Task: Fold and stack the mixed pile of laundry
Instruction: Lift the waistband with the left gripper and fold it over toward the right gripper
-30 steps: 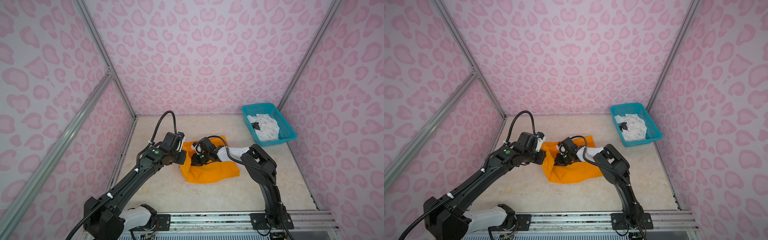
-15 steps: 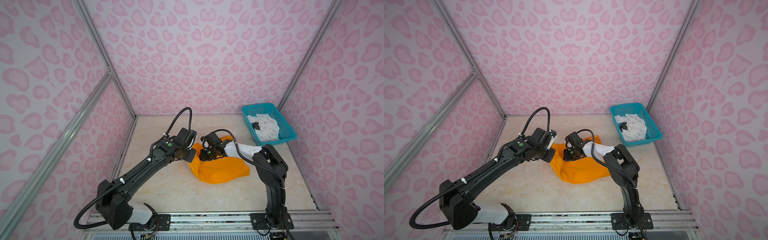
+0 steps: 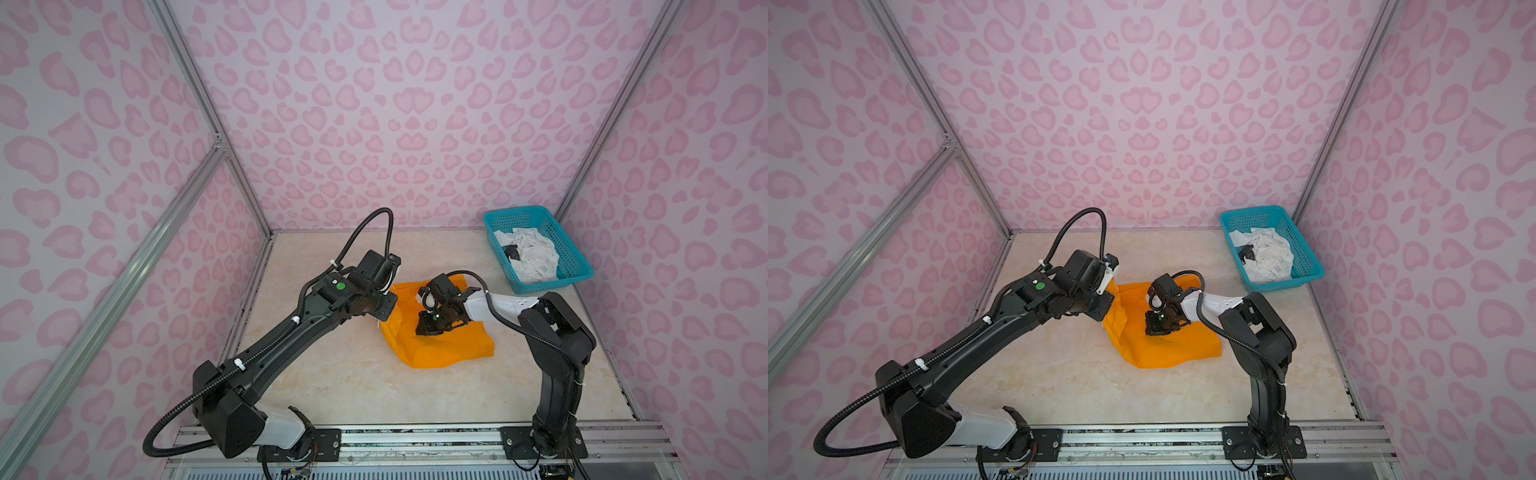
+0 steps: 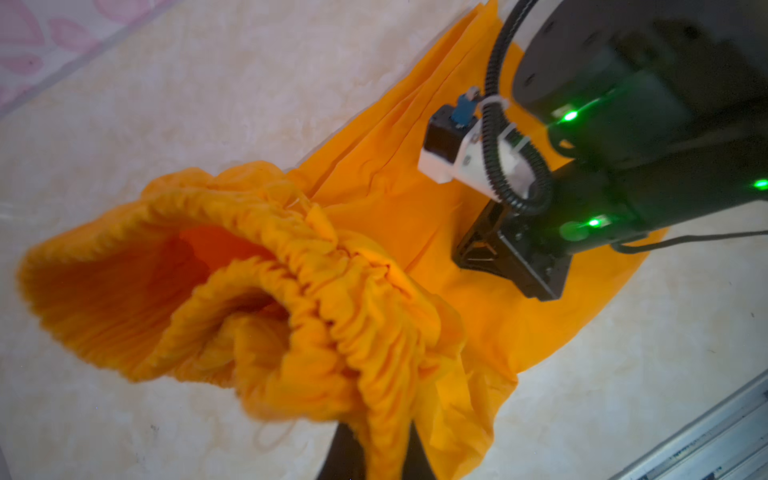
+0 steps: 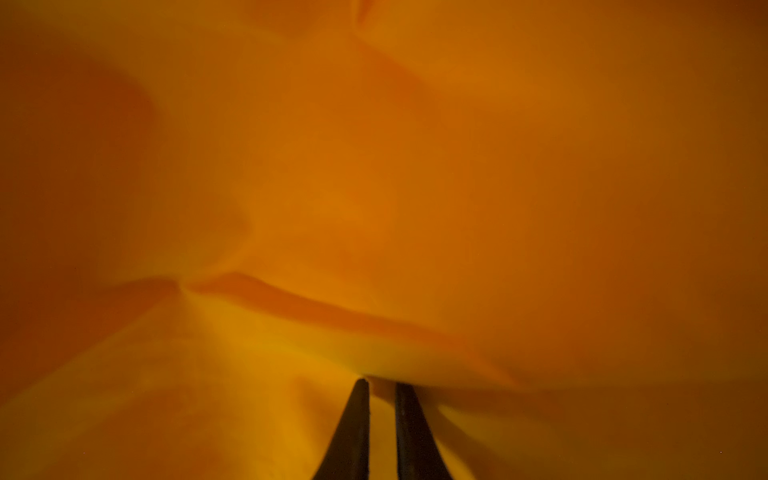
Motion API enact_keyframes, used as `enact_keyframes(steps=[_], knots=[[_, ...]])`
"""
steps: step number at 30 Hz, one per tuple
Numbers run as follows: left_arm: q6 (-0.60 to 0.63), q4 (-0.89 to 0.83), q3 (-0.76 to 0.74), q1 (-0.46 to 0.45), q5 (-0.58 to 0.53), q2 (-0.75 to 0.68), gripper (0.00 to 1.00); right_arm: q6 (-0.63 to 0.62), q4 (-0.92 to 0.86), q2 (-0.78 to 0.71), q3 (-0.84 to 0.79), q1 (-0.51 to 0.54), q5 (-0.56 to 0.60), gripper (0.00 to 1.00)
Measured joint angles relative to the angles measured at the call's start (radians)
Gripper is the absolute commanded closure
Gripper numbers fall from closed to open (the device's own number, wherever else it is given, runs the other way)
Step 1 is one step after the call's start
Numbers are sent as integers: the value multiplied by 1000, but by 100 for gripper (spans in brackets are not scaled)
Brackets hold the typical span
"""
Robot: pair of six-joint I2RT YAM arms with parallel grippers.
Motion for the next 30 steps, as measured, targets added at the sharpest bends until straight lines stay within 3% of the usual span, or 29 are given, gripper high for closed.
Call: enact_keyframes(steps=[6,10,14,19,30], knots=[[60,-18,149,-107,-3,150,97,104,208,19,-71,14,-118,86],[76,-31,201,-151,5,242,97,174,266,-91,-213,-76,-105,86],[75,-40,201,-175,9,279,97,171,201,-274,-296,-216,-49,82],[69,-39,196,-189,24,292,97,60,34,-393,-276,-283,18,81],[56,-36,328,-282,35,414,97,-13,-110,-382,-380,-412,179,86]])
